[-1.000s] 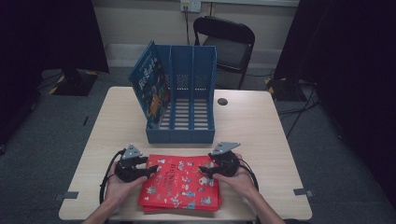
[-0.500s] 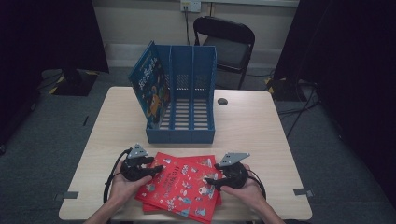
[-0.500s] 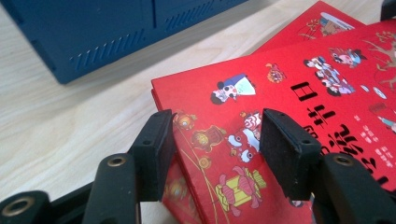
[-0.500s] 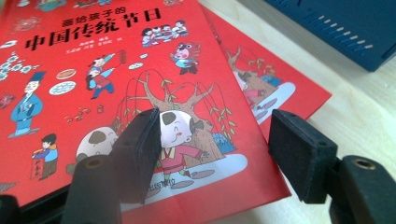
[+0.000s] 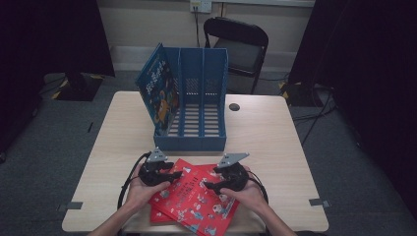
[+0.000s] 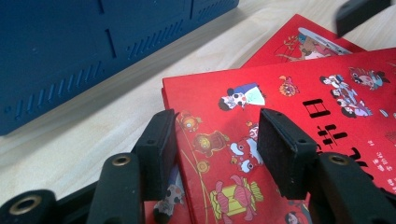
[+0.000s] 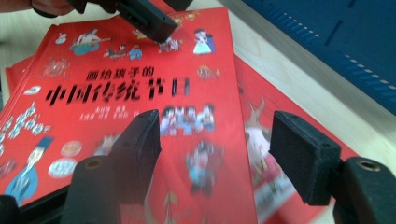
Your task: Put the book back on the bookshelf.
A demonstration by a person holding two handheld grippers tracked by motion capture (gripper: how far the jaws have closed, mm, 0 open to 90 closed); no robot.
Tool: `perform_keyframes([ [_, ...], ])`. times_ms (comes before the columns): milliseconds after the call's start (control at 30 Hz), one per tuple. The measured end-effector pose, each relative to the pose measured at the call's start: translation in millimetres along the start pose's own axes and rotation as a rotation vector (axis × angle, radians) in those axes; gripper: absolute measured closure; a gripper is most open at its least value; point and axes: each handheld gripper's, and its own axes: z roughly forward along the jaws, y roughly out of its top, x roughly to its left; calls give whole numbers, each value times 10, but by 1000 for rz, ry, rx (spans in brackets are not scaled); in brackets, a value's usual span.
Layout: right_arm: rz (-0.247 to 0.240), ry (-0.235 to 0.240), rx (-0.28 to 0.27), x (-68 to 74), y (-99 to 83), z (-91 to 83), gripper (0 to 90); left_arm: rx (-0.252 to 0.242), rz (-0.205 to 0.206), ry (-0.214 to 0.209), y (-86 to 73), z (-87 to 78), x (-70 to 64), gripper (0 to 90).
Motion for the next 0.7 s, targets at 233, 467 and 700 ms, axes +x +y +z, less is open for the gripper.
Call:
perform_keyframes([
  [233,18,29,25,-18,-21,140,357,21,-9,-31,-98,-114,-43,400],
  [467,19,31,27,-9,-35,118,366,63,13,-43,-319,-370,-182,306],
  [700,22,34,26,-16,-34,125,361,88,75,-58,-420,-516,-260,274],
])
